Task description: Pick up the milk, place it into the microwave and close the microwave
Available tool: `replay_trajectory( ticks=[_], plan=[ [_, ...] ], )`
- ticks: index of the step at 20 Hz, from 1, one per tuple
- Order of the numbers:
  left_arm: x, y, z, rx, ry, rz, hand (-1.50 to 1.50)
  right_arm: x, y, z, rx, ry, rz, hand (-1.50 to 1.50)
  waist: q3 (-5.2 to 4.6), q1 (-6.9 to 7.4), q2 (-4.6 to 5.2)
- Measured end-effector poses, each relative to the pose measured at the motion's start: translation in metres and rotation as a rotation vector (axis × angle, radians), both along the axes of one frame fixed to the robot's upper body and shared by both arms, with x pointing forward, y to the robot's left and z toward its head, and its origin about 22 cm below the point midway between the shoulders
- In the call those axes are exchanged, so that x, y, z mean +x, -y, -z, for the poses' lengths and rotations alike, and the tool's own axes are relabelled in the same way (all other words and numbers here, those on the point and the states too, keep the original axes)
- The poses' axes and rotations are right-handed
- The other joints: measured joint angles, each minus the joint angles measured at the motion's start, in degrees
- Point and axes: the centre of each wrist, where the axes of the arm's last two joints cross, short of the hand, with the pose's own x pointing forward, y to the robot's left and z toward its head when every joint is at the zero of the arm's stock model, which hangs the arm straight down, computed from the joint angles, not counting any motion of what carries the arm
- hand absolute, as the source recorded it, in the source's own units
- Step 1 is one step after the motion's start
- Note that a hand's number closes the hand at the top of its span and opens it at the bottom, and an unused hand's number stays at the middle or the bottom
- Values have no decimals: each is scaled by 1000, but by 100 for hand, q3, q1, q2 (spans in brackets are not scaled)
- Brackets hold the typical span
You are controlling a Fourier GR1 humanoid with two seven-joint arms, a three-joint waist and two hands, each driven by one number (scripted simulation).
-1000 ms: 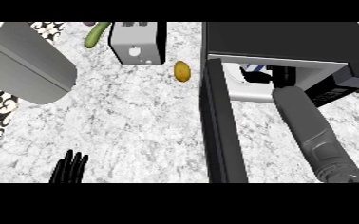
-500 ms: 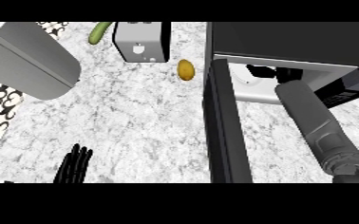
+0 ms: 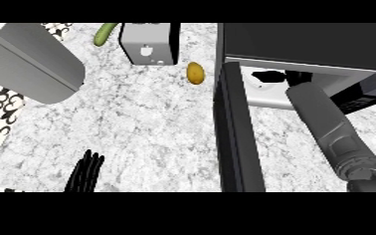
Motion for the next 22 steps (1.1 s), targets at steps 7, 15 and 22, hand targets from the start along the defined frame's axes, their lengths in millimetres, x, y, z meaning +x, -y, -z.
replay_trajectory(
  ticks=[7, 15, 22],
  plan=[
    [-1, 6, 4, -17, 7, 28, -150, -8, -5, 14, 126, 8, -101, -150, -5, -101, -44],
    [5, 16, 1, -21, 18, 54, -150, -21, 3, 32, 291, 1, -145, -150, -20, -213, -108],
    [2, 28, 0, -18, 21, 66, -150, -36, 3, 52, 394, 25, -212, -150, -68, -235, -208]
  ],
)
